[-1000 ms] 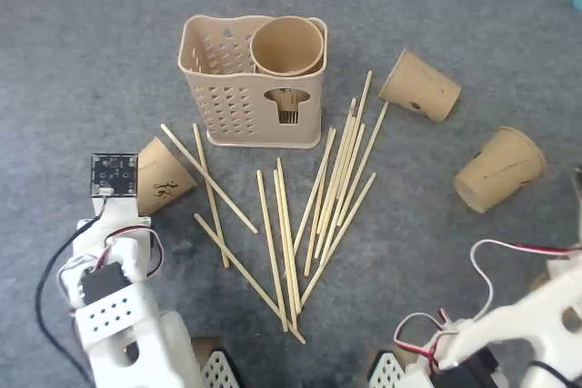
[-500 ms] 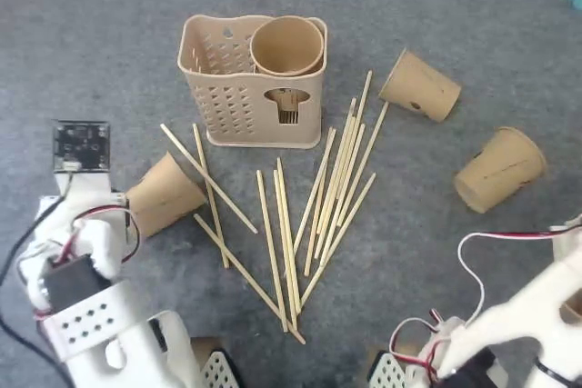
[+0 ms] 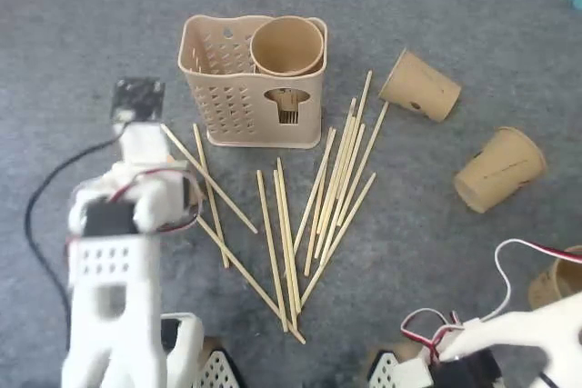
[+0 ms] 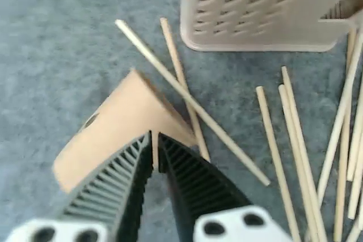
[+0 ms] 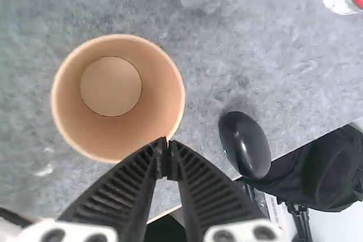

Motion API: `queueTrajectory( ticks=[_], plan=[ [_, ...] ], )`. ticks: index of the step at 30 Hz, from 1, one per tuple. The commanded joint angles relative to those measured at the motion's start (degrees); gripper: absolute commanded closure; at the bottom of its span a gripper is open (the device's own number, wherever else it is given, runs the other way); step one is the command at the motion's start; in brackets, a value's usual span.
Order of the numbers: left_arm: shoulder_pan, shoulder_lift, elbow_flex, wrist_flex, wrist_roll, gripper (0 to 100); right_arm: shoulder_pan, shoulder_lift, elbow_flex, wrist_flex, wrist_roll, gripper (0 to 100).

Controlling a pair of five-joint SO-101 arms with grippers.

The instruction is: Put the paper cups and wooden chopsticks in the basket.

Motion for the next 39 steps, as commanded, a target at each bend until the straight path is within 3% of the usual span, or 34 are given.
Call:
queueTrajectory(
  ticks=[1, 10, 20, 29, 39],
  plan=[
    [4.7, 12.8, -6.3, -5.9, 1.1, 99, 1.5, -1.6, 4.9, -7.1, 1.2, 99.0],
    [7.6, 27.2, -8.0, -18.5, 4.7, 99, 1.2, -1.5, 7.6, -9.7, 1.4, 99.0],
    [2.5, 32.7, -9.5, -19.6, 4.3, 99, -1.9, -1.5, 12.1, -13.6, 1.4, 99.0],
    [-6.1, 27.0, -9.5, -9.7, -2.8, 99, -1.9, -1.5, 12.9, -15.1, 1.4, 99.0],
    [-24.4, 15.3, -6.1, 1.5, -17.5, 99, -3.8, -1.5, 12.9, -15.0, 1.2, 99.0]
  ],
)
